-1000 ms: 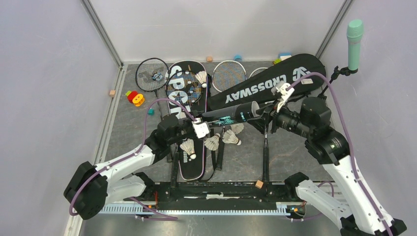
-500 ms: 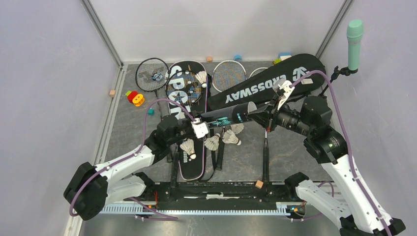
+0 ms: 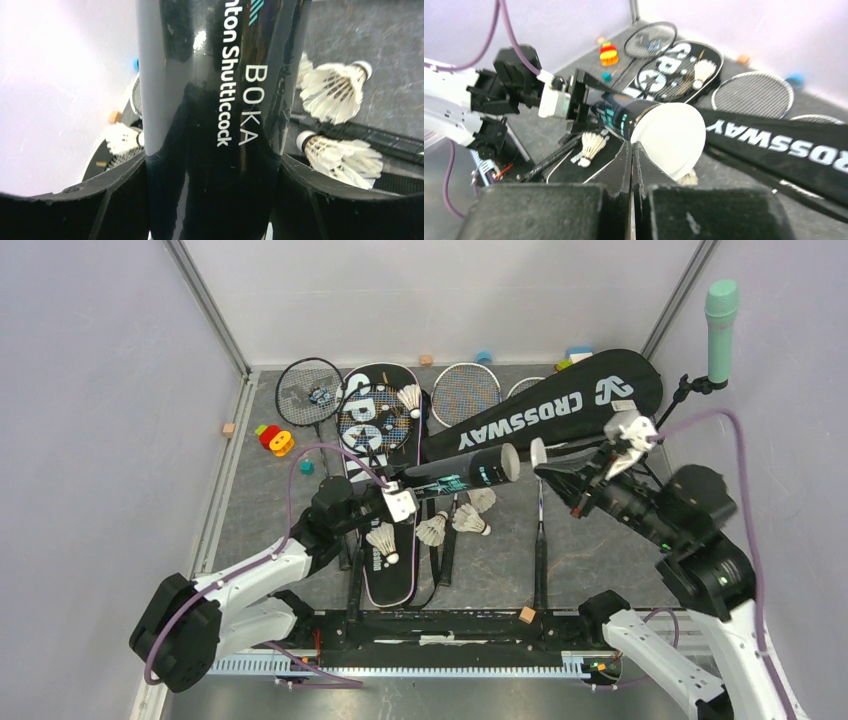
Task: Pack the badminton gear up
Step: Open the lid of the shuttle tube, then place the lid at the center of the board, then pick up the shuttlecock at the center of the board, then place the shuttlecock at the shuttle tube.
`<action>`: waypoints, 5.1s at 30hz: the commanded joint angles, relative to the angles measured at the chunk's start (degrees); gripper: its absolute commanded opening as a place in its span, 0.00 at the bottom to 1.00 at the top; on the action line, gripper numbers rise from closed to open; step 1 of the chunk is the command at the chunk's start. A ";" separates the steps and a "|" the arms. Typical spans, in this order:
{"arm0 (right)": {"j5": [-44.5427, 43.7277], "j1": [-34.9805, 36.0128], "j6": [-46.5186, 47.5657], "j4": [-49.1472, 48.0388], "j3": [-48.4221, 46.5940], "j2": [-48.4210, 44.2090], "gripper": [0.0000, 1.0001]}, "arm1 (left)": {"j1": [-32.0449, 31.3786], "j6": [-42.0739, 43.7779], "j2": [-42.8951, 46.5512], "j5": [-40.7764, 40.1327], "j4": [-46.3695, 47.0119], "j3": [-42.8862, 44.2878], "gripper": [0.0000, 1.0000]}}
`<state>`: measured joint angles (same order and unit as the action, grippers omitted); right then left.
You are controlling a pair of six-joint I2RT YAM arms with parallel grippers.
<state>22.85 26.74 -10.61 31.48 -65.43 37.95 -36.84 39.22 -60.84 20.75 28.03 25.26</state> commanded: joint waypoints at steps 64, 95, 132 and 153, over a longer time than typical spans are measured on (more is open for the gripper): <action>-37.17 34.67 41.42 -39.63 15.41 54.61 0.48 | 1.95 -31.69 33.73 -38.44 3.67 -8.49 0.32; 11.69 11.93 5.28 -15.16 -25.59 25.51 0.00 | 1.93 -20.61 34.31 -1.99 -3.96 -10.89 0.32; 3.77 15.36 31.33 0.10 -28.76 31.11 0.84 | 1.95 -21.14 37.76 -0.03 -4.70 -11.63 0.31; 4.35 18.20 35.13 13.98 -33.61 41.57 0.98 | 1.95 -20.50 39.97 3.01 -5.90 -12.15 0.31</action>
<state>26.50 42.98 19.84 39.92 -99.63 78.48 -34.57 17.52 -22.70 22.35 16.01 11.79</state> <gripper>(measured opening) 0.979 0.747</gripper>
